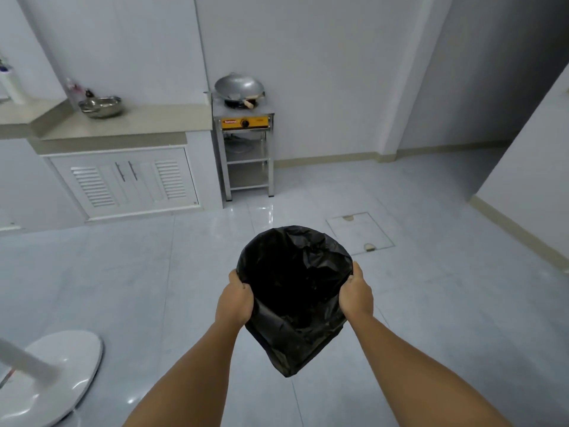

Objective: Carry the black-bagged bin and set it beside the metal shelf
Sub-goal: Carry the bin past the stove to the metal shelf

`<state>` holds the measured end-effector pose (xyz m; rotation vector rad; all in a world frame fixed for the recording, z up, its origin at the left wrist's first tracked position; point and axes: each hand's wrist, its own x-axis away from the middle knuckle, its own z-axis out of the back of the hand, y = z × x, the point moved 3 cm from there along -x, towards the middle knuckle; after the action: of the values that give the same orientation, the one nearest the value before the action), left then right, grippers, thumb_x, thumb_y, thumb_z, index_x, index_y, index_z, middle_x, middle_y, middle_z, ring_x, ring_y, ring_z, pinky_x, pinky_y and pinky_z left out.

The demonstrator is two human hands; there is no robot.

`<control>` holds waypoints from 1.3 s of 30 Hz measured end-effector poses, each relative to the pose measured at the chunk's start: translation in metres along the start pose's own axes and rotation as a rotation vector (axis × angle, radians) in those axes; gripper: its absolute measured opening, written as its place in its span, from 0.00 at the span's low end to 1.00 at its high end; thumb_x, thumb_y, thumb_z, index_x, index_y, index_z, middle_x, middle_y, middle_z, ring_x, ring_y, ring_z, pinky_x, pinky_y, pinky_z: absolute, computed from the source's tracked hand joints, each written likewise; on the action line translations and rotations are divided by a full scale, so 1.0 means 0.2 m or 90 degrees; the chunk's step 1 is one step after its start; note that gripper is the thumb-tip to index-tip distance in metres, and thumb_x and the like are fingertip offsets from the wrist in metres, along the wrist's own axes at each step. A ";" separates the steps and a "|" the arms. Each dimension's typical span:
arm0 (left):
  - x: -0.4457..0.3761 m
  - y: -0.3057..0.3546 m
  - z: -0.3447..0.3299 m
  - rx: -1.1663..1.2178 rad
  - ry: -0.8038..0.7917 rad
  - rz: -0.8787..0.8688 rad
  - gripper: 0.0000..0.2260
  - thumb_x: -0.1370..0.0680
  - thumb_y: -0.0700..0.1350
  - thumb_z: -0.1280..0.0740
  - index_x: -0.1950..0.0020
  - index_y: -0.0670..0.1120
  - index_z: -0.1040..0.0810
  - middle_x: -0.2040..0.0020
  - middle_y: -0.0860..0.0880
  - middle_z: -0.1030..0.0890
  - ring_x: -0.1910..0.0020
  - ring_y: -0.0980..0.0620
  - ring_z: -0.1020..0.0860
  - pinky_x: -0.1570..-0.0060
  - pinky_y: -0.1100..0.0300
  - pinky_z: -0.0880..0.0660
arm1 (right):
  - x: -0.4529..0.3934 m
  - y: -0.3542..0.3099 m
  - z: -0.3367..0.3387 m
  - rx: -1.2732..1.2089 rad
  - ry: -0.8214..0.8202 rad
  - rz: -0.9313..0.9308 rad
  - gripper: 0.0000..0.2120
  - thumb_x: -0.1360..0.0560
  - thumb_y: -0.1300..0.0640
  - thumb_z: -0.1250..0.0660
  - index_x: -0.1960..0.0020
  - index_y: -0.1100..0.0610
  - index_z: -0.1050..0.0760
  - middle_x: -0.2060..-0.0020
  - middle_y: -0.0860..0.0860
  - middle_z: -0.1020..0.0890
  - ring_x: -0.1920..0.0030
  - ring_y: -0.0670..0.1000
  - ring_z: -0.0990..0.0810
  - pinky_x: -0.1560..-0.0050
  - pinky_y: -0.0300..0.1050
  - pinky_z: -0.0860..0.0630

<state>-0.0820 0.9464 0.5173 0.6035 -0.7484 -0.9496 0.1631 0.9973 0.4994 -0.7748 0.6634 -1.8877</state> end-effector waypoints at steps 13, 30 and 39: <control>-1.65 0.78 -0.26 -0.022 -0.064 -0.050 0.20 0.21 0.41 0.50 0.27 0.44 0.41 0.40 0.37 0.23 0.52 0.45 0.27 0.48 0.49 0.27 | -1.57 -0.63 -0.24 0.007 0.050 -0.047 0.26 0.19 0.60 0.51 0.22 0.48 0.47 0.48 0.63 0.19 0.49 0.64 0.20 0.49 0.55 0.24; -3.44 1.82 -0.96 0.005 -0.062 0.008 0.19 0.19 0.44 0.51 0.27 0.44 0.41 0.36 0.38 0.24 0.41 0.37 0.23 0.41 0.45 0.26 | -3.75 -1.26 -0.25 0.050 0.014 -0.019 0.26 0.19 0.61 0.51 0.22 0.50 0.46 0.53 0.61 0.19 0.58 0.58 0.23 0.56 0.51 0.25; -4.51 2.14 -1.30 -0.003 -0.092 0.007 0.20 0.18 0.44 0.51 0.26 0.43 0.43 0.33 0.36 0.26 0.38 0.36 0.25 0.39 0.45 0.27 | -4.86 -1.51 -0.52 0.059 0.007 -0.031 0.24 0.18 0.59 0.52 0.22 0.50 0.45 0.46 0.63 0.19 0.46 0.64 0.20 0.46 0.55 0.24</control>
<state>-0.0037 1.9697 0.4115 0.5306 -0.8776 -0.9924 0.2463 2.0146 0.4261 -0.7279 0.5645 -1.9544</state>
